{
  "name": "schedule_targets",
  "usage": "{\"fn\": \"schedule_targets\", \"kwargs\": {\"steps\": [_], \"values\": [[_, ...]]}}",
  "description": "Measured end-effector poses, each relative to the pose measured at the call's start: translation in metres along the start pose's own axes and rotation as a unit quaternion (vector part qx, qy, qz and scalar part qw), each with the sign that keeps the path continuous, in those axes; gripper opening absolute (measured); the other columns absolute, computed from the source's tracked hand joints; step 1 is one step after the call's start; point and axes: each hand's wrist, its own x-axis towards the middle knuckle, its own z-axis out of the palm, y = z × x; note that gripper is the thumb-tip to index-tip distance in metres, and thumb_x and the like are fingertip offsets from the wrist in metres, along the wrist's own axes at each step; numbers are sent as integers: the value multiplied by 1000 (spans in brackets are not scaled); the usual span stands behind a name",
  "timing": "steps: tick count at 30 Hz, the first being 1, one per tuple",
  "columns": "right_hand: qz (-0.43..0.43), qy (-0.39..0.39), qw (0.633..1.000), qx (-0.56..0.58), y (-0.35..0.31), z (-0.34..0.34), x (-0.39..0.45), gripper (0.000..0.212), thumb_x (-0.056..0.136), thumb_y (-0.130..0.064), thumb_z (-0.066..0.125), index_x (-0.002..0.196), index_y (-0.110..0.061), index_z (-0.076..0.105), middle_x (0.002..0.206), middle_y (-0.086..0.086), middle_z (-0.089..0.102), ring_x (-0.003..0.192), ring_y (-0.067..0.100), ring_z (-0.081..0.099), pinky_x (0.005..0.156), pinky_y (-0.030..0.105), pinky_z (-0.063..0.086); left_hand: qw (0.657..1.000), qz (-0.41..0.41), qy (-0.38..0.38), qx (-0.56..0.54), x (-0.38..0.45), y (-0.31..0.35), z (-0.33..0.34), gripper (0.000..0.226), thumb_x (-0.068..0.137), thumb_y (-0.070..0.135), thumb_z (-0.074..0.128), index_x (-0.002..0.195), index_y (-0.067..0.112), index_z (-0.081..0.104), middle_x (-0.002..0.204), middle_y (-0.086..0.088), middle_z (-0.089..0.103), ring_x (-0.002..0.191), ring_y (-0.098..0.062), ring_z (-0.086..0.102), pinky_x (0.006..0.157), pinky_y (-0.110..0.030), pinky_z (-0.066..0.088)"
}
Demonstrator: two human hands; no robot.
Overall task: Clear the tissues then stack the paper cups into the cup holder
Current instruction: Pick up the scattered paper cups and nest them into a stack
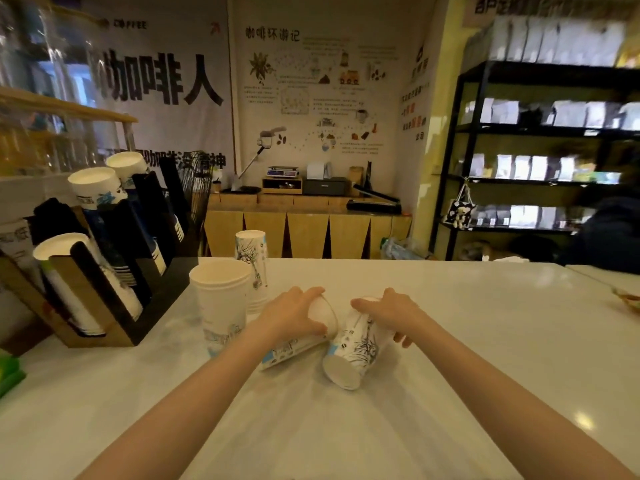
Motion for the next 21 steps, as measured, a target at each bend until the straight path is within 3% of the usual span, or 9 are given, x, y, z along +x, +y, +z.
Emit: {"fn": "schedule_targets", "kwargs": {"steps": [4,8,13,16,18,21], "values": [[23,-16,993,115,1,5,1,75,76,-50,62,127,1,40,124,21,54,95,40,63,50,35,51,1000,4,17,-4,-1,-4,3,89,63,47,73,137,34,24,133,-7,47,120,-27,45,95,-39,42],[-13,32,988,148,-4,-2,8,72,75,-46,65,124,1,39,122,19,55,100,36,61,48,32,49,987,18,136,-88,-12,0,-9,84,61,41,76,132,30,32,131,-3,51,117,-23,48,93,-37,44],[-47,75,972,216,-31,-18,13,83,67,-43,72,129,1,38,117,18,61,104,31,61,76,41,55,909,34,315,-273,-36,13,-52,76,62,38,78,124,25,37,111,4,51,101,-18,52,79,-36,53],[-75,93,963,241,-51,-19,10,84,68,-41,74,131,-1,35,120,17,59,102,29,59,74,39,53,865,57,369,-334,-50,12,-91,74,64,34,77,124,24,35,112,5,50,100,-15,53,75,-28,54],[-110,98,958,248,-64,-18,7,78,71,-39,73,129,-2,36,118,16,58,94,25,56,67,34,46,843,59,411,-341,-58,4,-113,75,63,35,77,124,23,34,114,3,51,102,-15,55,75,-28,54],[-169,111,943,263,-82,-19,-1,79,73,-37,73,133,-5,34,120,16,59,93,23,54,69,32,43,812,47,480,-328,-65,-15,-130,76,63,31,78,122,18,33,115,3,47,104,-16,52,76,-23,52]]}}
